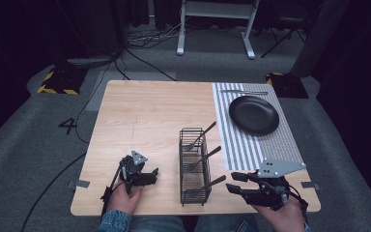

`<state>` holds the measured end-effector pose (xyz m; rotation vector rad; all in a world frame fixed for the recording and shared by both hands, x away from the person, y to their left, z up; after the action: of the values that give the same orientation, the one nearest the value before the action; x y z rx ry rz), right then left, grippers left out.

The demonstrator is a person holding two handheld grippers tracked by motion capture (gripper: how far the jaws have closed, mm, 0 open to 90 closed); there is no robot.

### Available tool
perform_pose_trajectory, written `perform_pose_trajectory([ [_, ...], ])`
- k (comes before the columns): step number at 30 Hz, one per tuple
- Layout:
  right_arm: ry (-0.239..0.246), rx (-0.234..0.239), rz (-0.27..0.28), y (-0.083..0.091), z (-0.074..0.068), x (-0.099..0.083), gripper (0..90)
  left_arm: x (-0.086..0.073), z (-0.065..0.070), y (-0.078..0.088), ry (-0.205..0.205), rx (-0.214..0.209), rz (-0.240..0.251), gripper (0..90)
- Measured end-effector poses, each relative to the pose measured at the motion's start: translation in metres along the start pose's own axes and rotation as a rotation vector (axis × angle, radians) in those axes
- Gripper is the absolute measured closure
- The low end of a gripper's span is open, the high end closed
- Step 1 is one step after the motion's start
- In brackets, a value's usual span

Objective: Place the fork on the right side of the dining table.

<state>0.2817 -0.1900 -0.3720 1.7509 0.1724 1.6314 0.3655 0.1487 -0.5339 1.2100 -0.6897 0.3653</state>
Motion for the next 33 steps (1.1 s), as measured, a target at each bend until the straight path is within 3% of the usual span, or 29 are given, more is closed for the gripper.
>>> perform_pose_trajectory([
  [17, -0.043, 0.068, -0.039, -0.020, 0.003, 0.009, 77.7, 0.000, 0.000, 0.000, -0.003, 0.001, 0.000, 14.7],
  [27, -0.026, 0.049, -0.031, -0.016, 0.000, 0.015, 85.4, 0.000, 0.000, 0.000, 0.000, 0.000, 0.000, 14.7],
  [33, -0.025, 0.062, -0.034, -0.017, -0.002, 0.021, 86.3, 0.000, 0.000, 0.000, -0.003, 0.001, 0.000, 14.7],
])
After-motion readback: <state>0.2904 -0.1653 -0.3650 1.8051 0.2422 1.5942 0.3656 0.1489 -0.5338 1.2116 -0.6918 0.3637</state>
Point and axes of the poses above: each handheld gripper's, and its own axes: y roughly backward along the jaws, x roughly out of its top, z roughly to its right, the point moved 4 cm from there along -y, roughly forward along the jaws, and after that the axes turned 13 degrees about y, right-handed, at the moved point
